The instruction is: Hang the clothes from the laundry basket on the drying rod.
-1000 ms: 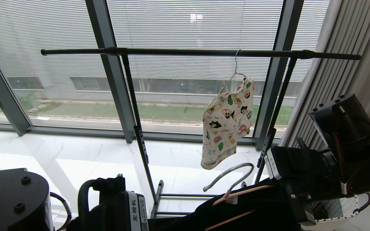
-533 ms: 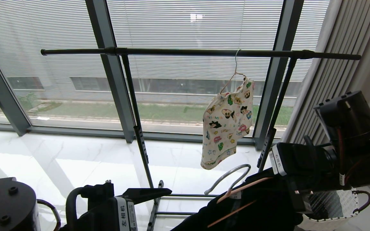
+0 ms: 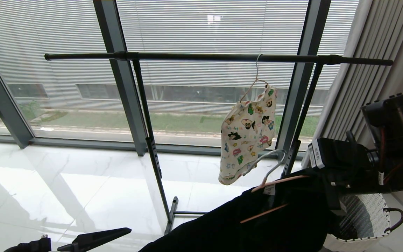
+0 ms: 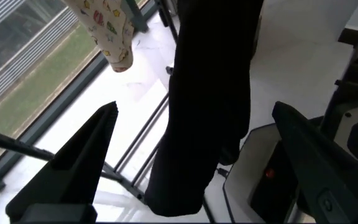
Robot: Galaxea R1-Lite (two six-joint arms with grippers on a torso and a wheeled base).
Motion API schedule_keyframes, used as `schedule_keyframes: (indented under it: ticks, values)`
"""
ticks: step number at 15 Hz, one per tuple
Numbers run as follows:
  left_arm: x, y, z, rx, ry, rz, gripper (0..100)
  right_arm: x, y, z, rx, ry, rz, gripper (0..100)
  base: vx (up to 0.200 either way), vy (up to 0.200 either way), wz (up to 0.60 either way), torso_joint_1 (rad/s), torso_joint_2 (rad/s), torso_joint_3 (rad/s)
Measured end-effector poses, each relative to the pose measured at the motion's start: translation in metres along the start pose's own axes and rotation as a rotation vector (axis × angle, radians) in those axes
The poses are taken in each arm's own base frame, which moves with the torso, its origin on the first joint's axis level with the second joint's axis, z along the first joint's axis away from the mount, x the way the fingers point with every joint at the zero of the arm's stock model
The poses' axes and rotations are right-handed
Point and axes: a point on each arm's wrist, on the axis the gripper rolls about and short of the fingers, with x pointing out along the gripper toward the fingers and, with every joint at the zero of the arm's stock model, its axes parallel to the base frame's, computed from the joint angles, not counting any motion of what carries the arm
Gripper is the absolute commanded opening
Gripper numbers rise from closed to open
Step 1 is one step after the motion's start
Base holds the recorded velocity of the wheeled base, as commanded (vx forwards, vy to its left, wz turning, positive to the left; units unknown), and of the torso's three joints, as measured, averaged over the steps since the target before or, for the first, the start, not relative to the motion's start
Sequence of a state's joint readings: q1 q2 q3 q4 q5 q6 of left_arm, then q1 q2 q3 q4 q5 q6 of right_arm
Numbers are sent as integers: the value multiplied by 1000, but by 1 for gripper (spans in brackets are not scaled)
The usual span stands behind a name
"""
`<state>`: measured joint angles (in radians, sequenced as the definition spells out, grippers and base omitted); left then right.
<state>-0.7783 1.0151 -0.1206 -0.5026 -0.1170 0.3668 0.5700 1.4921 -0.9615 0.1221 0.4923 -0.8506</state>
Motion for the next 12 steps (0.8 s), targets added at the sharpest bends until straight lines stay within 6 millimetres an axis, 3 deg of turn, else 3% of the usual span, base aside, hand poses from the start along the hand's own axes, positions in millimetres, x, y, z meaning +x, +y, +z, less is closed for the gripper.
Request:
schedule_keyframes:
  ticks: [6,7,12]
  values:
    - [5,6,-14,-85,97,51,100,-8,-1,8,-27,-42,-31,0,0,0,0,0,0,0]
    - [8,6,-15,-88,112,48,0,-10,-1,8,-28,-45,-35,0,0,0,0,0,0,0]
    - [15,9,-14,-94,142,42,0,-16,1,12,-38,-58,-48,0,0,0,0,0,0,0]
